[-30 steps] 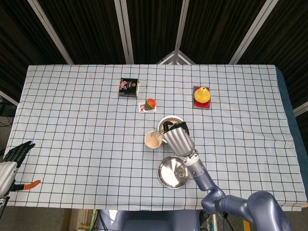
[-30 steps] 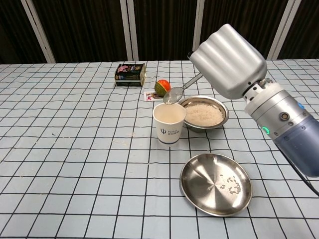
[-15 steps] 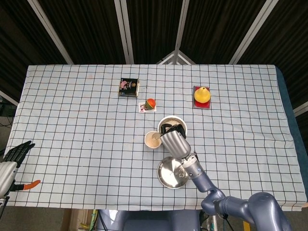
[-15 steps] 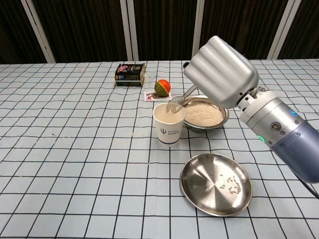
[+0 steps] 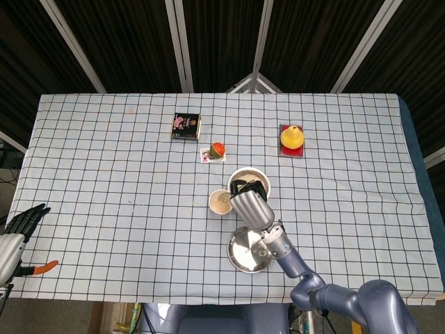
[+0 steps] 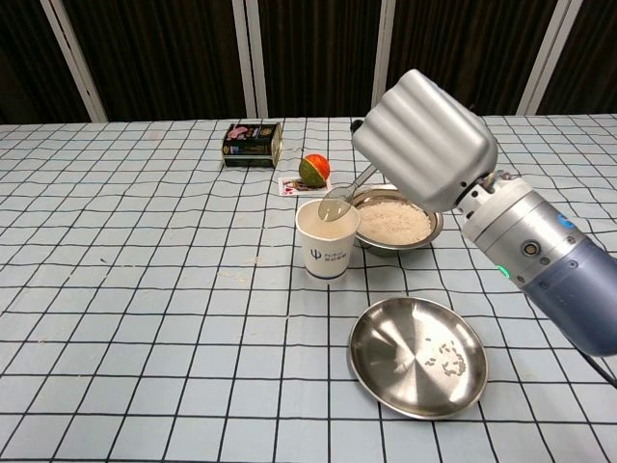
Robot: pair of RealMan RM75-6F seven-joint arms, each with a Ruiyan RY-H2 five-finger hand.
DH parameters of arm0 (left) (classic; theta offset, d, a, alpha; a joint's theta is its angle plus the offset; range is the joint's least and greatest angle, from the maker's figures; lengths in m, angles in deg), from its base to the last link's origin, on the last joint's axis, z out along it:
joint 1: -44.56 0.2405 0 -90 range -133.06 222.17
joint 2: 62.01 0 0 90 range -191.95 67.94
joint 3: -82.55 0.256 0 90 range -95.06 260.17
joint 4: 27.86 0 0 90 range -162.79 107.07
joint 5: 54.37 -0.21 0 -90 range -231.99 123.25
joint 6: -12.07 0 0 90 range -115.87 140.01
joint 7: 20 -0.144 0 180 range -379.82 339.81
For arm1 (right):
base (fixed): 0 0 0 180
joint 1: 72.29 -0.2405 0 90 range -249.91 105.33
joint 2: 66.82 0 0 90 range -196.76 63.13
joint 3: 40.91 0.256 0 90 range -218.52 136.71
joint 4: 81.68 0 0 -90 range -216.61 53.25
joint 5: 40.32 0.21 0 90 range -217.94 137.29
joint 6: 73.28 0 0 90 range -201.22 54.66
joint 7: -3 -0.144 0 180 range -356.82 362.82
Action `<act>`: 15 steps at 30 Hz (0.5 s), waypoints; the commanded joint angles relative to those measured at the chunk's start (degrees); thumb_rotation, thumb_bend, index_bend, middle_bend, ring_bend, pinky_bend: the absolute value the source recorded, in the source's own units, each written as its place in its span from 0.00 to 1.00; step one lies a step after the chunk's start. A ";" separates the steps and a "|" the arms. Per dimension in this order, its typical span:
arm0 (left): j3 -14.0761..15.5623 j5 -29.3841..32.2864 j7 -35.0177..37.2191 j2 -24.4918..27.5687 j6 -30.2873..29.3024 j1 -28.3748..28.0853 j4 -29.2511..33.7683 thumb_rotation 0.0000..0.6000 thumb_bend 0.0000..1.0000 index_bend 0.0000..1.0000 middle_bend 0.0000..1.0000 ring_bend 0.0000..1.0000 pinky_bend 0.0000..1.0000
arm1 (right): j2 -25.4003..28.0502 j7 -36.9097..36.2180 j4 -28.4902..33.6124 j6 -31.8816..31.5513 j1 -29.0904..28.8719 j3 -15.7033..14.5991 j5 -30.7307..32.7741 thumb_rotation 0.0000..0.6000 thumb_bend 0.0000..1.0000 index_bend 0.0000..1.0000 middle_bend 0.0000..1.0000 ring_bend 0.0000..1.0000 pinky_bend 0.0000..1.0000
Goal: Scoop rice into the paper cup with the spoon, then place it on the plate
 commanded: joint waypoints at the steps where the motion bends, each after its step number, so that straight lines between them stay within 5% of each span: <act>1: 0.01 0.02 -0.08 0.01 0.06 -0.02 0.06 1.00 0.00 0.00 0.00 0.00 0.00 | 0.57 0.94 -0.02 0.95 0.39 -1.15 -0.89 1.00 0.60 0.66 0.96 1.00 1.00; 15: 0.06 0.03 -0.21 0.04 0.03 0.04 0.17 1.00 0.00 0.00 0.00 0.00 0.00 | 1.51 1.82 1.17 2.29 1.16 -0.82 -2.23 1.00 0.60 0.66 0.96 1.00 1.00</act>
